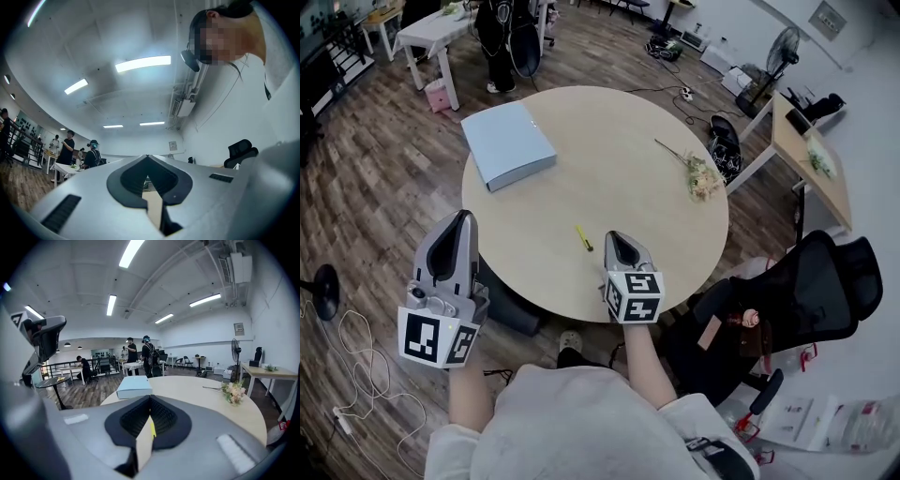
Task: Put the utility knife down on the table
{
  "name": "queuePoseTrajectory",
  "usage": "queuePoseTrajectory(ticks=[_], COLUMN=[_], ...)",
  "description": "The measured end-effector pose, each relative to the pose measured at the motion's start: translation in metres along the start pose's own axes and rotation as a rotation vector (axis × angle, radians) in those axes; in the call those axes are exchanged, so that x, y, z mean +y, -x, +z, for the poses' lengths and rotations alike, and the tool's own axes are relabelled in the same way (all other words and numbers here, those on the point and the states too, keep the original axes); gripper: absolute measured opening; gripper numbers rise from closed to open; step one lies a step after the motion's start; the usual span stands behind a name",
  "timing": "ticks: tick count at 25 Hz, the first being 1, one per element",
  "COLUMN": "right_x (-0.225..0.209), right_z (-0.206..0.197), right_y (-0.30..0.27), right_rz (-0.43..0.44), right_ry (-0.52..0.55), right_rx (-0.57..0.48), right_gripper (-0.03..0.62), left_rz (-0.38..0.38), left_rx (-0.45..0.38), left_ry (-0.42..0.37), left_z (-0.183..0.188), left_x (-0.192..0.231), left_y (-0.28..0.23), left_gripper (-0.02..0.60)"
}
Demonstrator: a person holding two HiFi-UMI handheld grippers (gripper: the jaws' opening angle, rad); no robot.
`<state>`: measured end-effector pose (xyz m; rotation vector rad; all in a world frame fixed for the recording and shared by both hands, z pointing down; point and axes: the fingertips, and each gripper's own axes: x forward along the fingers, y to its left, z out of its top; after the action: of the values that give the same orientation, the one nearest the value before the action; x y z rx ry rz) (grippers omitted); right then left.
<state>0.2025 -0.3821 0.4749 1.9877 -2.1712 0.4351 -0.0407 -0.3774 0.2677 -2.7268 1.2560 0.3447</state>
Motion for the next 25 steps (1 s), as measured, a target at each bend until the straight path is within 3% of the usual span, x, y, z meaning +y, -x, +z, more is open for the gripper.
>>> queuePoseTrajectory(ticks=[12,25], right_x=[0.017,0.047], right_z=[0.047,0.082], right_y=[0.083,0.152], right_rz=[-0.065,-0.092], right_ry=[0.007,0.04], right_rx=[-0.171,-0.314], right_gripper=[0.011,0.011], left_rz=[-0.091,-0.138], left_rx=[-0.033,-0.063], left_ry=[0.018,0.029], left_z=[0.021,0.04], left_x=[-0.024,-0.034], left_y=[0.027,0.058], left_gripper=[0.006,0.006])
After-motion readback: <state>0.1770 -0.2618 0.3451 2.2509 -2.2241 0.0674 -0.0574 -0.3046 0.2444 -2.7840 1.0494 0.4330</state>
